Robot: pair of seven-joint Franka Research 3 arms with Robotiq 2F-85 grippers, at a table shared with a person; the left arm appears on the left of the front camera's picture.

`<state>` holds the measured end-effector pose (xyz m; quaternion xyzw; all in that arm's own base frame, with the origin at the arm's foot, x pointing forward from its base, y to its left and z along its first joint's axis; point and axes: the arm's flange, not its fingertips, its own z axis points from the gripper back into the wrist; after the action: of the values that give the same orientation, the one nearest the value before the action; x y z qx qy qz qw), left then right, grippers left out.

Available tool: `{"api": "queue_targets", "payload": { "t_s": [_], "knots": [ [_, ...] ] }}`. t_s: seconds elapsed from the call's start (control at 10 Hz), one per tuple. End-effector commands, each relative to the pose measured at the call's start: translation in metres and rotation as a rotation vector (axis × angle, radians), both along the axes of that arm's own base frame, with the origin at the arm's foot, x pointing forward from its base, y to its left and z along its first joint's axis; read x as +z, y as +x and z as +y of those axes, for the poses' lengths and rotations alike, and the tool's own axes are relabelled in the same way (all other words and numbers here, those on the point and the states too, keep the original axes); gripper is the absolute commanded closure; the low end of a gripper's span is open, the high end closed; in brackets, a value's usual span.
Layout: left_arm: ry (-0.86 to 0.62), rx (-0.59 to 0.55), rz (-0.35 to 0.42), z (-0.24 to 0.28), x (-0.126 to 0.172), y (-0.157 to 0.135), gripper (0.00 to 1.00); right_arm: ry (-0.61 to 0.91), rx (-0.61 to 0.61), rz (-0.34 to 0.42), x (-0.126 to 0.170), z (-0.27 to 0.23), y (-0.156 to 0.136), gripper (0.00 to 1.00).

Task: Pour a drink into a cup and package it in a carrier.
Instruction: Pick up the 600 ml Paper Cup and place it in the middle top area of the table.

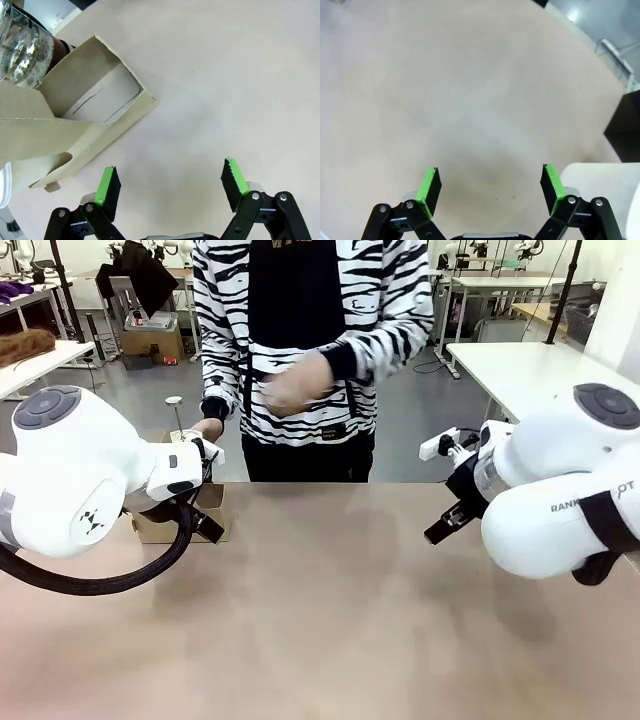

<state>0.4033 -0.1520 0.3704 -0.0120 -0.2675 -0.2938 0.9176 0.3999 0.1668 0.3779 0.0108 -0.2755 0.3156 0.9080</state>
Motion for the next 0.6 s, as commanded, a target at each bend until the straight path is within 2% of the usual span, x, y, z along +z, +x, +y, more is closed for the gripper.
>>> {"api": "queue_targets", "payload": {
  "t_s": [0.0,0.3,0.5],
  "knots": [
    [0.0,0.0,0.0,0.0,0.0,0.0,0.0,-0.006,-0.013,0.0,0.048,-0.01,0.021,0.0],
    [0.0,0.0,0.0,0.0,0.0,0.0,0.0,0.091,0.043,0.001,0.126,-0.058,0.034,0.0],
    [0.0,0.0,0.0,0.0,0.0,0.0,0.0,0.201,0.163,-0.008,0.158,-0.13,0.037,0.0]
  ]
}}
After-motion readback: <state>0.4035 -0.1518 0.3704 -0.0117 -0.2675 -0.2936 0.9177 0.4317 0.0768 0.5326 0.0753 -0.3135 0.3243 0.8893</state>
